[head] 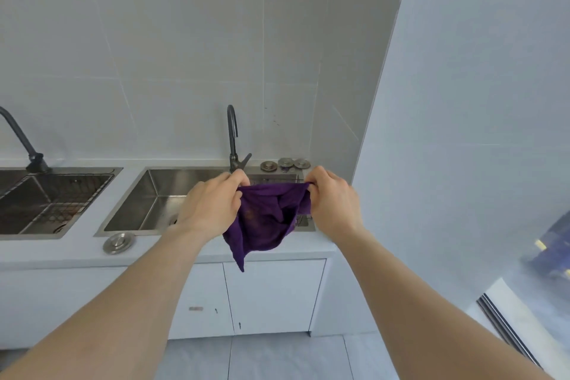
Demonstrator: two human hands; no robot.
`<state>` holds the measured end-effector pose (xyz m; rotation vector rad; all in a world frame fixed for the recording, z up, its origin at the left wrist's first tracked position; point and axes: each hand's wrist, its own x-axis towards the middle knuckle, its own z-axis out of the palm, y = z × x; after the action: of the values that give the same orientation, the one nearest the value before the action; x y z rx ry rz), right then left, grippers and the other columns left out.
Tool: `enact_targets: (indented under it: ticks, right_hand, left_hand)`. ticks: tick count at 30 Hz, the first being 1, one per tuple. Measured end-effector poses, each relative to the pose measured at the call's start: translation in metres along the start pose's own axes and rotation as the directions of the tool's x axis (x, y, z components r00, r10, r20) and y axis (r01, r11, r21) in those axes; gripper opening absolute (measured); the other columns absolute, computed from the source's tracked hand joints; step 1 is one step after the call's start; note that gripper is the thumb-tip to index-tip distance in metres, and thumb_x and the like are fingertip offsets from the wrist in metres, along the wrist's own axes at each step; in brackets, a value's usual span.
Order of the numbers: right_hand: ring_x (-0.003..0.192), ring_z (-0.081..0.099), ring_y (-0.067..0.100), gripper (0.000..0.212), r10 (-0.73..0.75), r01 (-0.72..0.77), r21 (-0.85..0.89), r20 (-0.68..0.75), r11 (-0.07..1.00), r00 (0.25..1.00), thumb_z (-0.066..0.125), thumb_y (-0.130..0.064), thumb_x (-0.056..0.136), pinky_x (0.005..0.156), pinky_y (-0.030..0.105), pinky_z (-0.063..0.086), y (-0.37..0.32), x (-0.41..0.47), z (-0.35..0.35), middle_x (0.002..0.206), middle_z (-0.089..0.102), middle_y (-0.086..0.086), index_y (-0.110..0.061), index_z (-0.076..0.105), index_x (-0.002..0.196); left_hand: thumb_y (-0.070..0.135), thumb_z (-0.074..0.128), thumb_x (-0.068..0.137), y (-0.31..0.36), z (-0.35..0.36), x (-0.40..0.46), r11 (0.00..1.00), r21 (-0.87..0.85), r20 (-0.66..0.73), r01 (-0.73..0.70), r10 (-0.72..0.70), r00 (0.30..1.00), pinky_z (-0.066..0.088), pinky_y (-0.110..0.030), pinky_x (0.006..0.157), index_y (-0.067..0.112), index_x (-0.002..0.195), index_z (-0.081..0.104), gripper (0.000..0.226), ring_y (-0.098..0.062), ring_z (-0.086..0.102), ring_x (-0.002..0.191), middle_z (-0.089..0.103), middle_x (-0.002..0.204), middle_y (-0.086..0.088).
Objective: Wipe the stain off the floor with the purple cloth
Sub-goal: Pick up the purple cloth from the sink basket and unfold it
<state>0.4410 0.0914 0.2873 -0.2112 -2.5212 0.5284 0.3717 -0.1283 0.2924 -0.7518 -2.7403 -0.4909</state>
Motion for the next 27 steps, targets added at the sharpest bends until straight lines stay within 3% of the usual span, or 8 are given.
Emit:
enact_targets:
  ticks: [5, 11, 27]
  right_hand:
    - [0.073, 0.055, 0.031, 0.017, 0.026, -0.027, 0.001, 0.085, 1.000, 0.996, 0.045, -0.007, 0.098, 0.062, 0.037, 0.041, 0.030, -0.049, 0.019, 0.093, 0.065, 0.000, -0.018, 0.058, 0.100]
    - [0.078, 0.058, 0.032, 0.018, 0.105, -0.103, -0.018, 0.199, 0.995, 0.974, 0.044, -0.006, 0.098, 0.065, 0.039, 0.045, 0.059, -0.114, 0.058, 0.096, 0.064, 0.000, -0.017, 0.057, 0.103]
    - [0.070, 0.055, 0.031, 0.020, 0.369, -0.338, -0.150, 0.332, 0.929, 0.868, 0.048, 0.001, 0.094, 0.059, 0.042, 0.049, 0.095, -0.303, 0.240, 0.091, 0.065, 0.001, -0.018, 0.056, 0.099]
  left_hand:
    - [0.020, 0.048, 0.099, 0.011, 0.044, -0.041, 0.999, -0.024, 0.065, 0.040, -0.039, 0.997, 0.053, -0.045, 0.076, 0.031, 0.104, 0.050, 0.012, -0.032, 0.066, 0.090, 0.069, 0.104, 0.006]
    - [0.020, 0.046, 0.101, 0.006, 0.110, -0.091, 0.994, -0.049, 0.187, 0.097, -0.087, 0.979, 0.042, -0.037, 0.072, 0.031, 0.111, 0.053, 0.016, -0.029, 0.064, 0.090, 0.068, 0.110, 0.008]
    - [0.020, 0.049, 0.100, -0.090, 0.308, -0.225, 0.964, -0.196, 0.471, 0.178, -0.066, 0.879, 0.047, -0.038, 0.072, 0.031, 0.111, 0.059, 0.018, -0.026, 0.064, 0.088, 0.068, 0.103, 0.010]
